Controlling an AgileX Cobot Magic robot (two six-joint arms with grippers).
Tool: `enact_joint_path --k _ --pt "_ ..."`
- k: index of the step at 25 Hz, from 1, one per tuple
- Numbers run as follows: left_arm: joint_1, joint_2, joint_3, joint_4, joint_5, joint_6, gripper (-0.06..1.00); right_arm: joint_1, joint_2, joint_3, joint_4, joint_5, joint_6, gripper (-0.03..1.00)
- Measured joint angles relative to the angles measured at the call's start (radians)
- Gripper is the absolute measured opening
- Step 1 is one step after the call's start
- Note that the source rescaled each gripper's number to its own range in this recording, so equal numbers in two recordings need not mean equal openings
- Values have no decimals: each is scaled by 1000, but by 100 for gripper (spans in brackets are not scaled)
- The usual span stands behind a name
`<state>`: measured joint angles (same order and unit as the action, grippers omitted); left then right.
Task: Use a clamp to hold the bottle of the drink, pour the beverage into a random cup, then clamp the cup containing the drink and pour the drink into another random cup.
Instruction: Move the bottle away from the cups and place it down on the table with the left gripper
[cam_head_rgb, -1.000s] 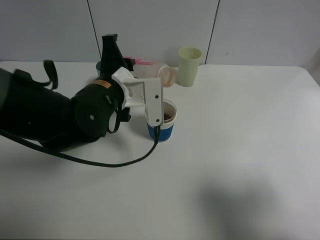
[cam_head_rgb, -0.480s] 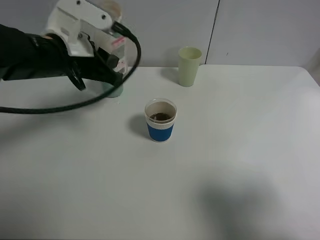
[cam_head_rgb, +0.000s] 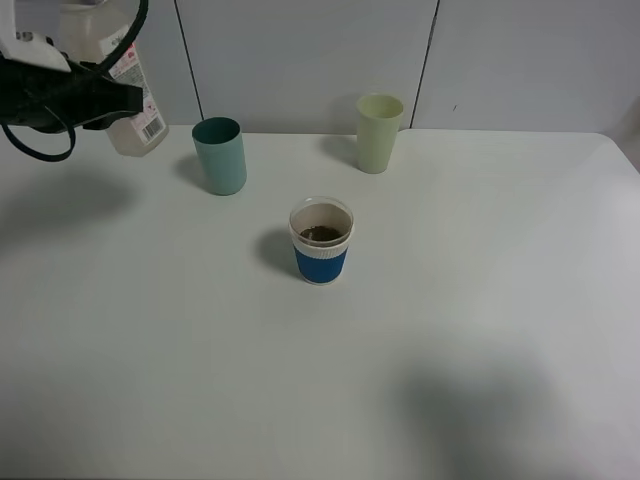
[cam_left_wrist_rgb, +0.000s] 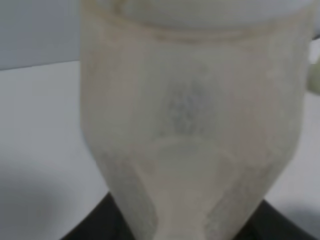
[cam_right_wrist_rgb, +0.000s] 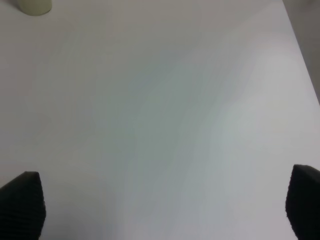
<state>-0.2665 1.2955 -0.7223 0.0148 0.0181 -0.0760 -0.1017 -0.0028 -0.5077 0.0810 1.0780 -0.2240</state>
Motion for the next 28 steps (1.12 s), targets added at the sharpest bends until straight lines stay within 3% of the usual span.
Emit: enact_joint_path --k 4,13,22,28 --pt "31 -5 72 23 -18 -16 4 0 0 0 0 0 0 89" --pt "35 -6 299 11 -354 -18 4 0 0 0 0 0 0 89" --pt "35 142 326 62 -474 -15 4 0 0 0 0 0 0 89" --pt "35 267 327 112 -626 -15 4 0 0 0 0 0 0 89"
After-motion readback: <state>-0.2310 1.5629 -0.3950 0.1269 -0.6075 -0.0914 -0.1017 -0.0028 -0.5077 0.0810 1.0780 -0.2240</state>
